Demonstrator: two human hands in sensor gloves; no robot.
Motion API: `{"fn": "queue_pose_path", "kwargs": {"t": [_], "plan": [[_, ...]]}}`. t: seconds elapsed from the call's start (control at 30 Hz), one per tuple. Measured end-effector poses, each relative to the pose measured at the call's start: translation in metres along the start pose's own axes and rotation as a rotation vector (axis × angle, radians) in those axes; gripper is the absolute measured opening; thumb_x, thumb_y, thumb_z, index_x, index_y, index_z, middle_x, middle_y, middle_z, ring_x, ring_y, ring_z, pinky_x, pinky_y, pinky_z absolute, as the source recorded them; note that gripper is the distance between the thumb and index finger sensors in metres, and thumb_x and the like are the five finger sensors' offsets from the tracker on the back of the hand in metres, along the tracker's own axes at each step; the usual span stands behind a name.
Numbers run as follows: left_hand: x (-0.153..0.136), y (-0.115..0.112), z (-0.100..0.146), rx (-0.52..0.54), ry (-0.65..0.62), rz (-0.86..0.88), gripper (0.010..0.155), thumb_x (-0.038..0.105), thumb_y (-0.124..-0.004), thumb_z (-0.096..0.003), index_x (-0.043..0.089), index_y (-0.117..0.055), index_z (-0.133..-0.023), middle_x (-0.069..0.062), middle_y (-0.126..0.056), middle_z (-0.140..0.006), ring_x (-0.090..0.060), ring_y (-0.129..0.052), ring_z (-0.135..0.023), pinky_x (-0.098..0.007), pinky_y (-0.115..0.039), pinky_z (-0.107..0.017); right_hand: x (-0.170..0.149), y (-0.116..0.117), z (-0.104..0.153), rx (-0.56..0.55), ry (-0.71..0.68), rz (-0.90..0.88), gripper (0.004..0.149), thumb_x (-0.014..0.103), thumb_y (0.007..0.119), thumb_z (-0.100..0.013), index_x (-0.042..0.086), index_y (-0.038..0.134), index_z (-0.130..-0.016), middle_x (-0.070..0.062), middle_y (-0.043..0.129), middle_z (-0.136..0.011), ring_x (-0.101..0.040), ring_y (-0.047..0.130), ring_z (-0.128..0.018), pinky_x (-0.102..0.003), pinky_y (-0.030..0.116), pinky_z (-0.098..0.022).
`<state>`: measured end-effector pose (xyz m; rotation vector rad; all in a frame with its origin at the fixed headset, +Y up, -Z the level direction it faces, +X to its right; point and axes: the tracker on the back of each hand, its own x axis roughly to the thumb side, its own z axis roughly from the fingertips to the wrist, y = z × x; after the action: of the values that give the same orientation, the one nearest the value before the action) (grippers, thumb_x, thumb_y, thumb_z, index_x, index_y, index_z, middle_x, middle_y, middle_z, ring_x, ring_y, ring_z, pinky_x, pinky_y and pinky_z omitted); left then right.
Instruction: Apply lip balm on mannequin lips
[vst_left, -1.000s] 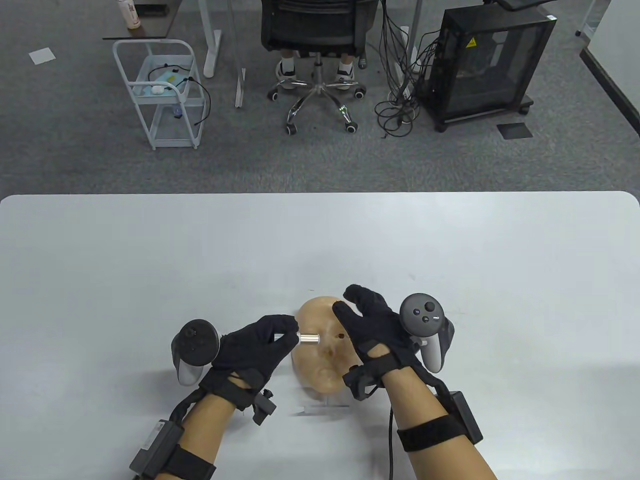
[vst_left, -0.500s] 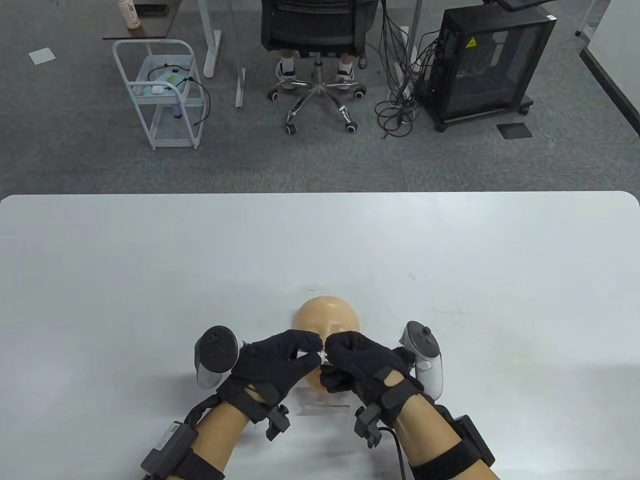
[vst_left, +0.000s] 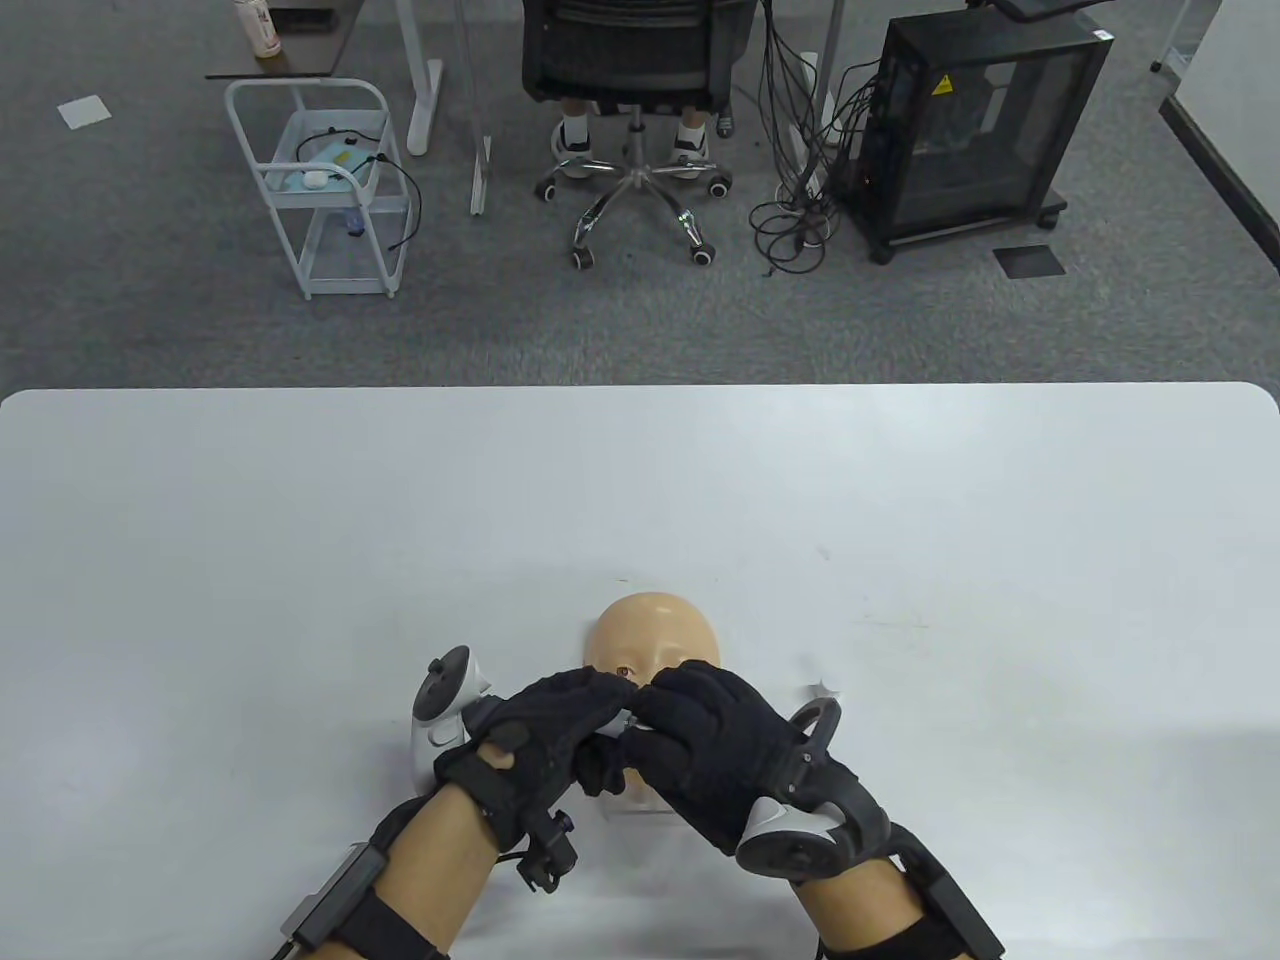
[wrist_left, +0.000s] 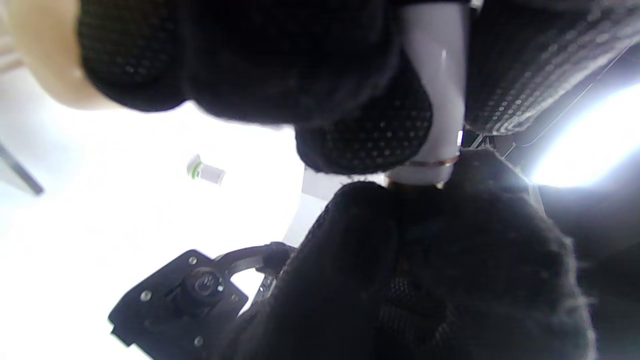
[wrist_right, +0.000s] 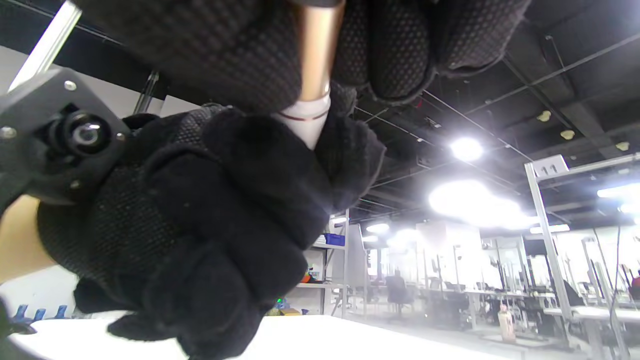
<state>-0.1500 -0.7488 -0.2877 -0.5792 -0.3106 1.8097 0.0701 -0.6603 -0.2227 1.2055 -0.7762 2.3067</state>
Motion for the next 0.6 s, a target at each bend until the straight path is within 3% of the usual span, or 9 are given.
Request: {"fn": "queue_pose_path", "kwargs": {"t": [0.17, 0.27, 0.37, 0.47, 0.6], "plan": [[0.008, 0.01, 0.003, 0.107, -0.104, -0.098, 0.049, 0.054, -0.093, -0.0556, 0.015, -0.085, -0.084, -0.01, -0.106, -0.059, -0.018, -0.103, -0.024, -0.051, -0.086, -0.041, -0.028, -0.013, 0.01, -0.037, 0.168, -0.156, 0.06, 0.041, 0.096, -0.046, 0.03, 0.069, -0.099, -0.007, 0.069, -0.107, -0.038, 0.07, -0.098, -0.059, 0.067, -0.066], [0.015, 0.018, 0.006, 0.198, -0.165, -0.211, 0.049, 0.053, -0.092, -0.0561, 0.016, -0.083, -0.087, -0.01, -0.104, -0.064, -0.02, -0.102, -0.03, -0.053, -0.083, -0.045, -0.064, -0.034, 0.022, 0.003, 0.403, -0.044, 0.057, 0.048, 0.092, -0.048, 0.027, 0.074, -0.098, -0.008, 0.076, -0.104, -0.039, 0.078, -0.093, -0.059, 0.07, -0.064], [0.017, 0.024, 0.006, 0.224, -0.194, -0.268, 0.049, 0.053, -0.091, -0.0567, 0.016, -0.082, -0.088, -0.011, -0.102, -0.066, -0.021, -0.101, -0.033, -0.054, -0.081, -0.047, -0.101, -0.038, 0.039, 0.168, 0.72, -0.025, 0.063, 0.053, 0.09, -0.049, 0.023, 0.071, -0.101, -0.012, 0.073, -0.105, -0.041, 0.077, -0.091, -0.06, 0.069, -0.064], [0.016, 0.028, 0.006, 0.236, -0.207, -0.289, 0.049, 0.052, -0.09, -0.0575, 0.016, -0.08, -0.089, -0.011, -0.1, -0.069, -0.022, -0.101, -0.036, -0.055, -0.08, -0.049, -0.127, -0.031, 0.057, 0.352, 0.948, 0.031, 0.069, 0.057, 0.09, -0.049, 0.02, 0.069, -0.104, -0.016, 0.067, -0.107, -0.045, 0.072, -0.092, -0.062, 0.064, -0.065], [0.015, 0.031, 0.005, 0.243, -0.195, -0.326, 0.049, 0.051, -0.09, -0.0575, 0.016, -0.08, -0.09, -0.012, -0.099, -0.071, -0.024, -0.1, -0.038, -0.056, -0.078, -0.05, -0.142, -0.01, 0.069, 0.521, 1.087, 0.07, 0.074, 0.058, 0.092, -0.048, 0.022, 0.064, -0.106, -0.018, 0.063, -0.107, -0.046, 0.069, -0.091, -0.061, 0.064, -0.064]]}}
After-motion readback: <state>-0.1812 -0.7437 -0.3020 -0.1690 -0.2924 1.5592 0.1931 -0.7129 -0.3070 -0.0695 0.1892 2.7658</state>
